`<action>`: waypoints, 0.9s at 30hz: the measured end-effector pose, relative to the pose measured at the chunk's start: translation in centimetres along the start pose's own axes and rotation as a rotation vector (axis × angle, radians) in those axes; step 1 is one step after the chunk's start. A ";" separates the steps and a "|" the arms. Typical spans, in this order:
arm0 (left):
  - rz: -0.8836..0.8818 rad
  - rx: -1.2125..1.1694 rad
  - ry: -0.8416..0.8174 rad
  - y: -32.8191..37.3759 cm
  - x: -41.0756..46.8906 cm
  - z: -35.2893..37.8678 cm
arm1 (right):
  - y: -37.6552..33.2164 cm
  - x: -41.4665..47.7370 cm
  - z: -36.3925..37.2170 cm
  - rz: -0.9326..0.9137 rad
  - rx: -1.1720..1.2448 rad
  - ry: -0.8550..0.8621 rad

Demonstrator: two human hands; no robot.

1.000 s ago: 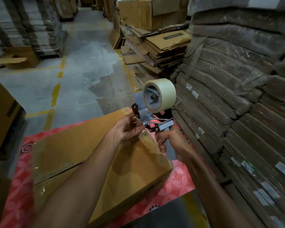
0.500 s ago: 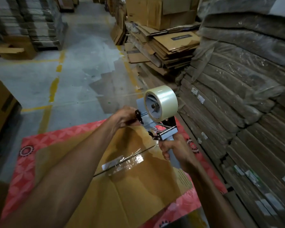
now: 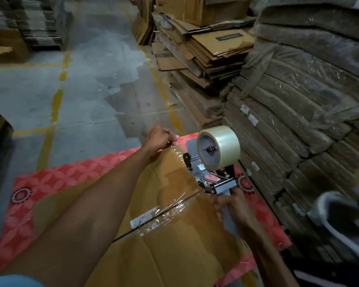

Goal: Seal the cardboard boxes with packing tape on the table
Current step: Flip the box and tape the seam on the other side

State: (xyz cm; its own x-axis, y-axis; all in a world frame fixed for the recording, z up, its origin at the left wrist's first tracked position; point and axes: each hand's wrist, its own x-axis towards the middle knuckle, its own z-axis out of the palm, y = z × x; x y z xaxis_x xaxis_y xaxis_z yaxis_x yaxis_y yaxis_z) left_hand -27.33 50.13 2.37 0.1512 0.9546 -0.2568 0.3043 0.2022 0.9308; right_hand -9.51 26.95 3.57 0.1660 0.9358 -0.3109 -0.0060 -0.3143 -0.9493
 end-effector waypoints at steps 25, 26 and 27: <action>0.123 0.824 -0.279 -0.8 -0.3 2.9 | -1.5 2.2 0.0 0.158 -0.334 0.031; 0.085 0.809 -0.300 -0.9 0.0 3.0 | -1.7 2.0 0.0 0.166 -0.354 0.026; 0.053 0.789 -0.308 -1.0 0.3 3.4 | -1.9 1.8 0.0 0.174 -0.358 0.021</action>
State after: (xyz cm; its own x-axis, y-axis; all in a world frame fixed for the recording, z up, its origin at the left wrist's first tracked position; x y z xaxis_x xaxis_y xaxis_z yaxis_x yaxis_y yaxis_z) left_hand -24.38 49.41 0.43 0.3983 0.8333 -0.3834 0.8393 -0.1625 0.5189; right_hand -9.22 29.21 4.82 0.2128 0.8614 -0.4611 0.3077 -0.5070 -0.8051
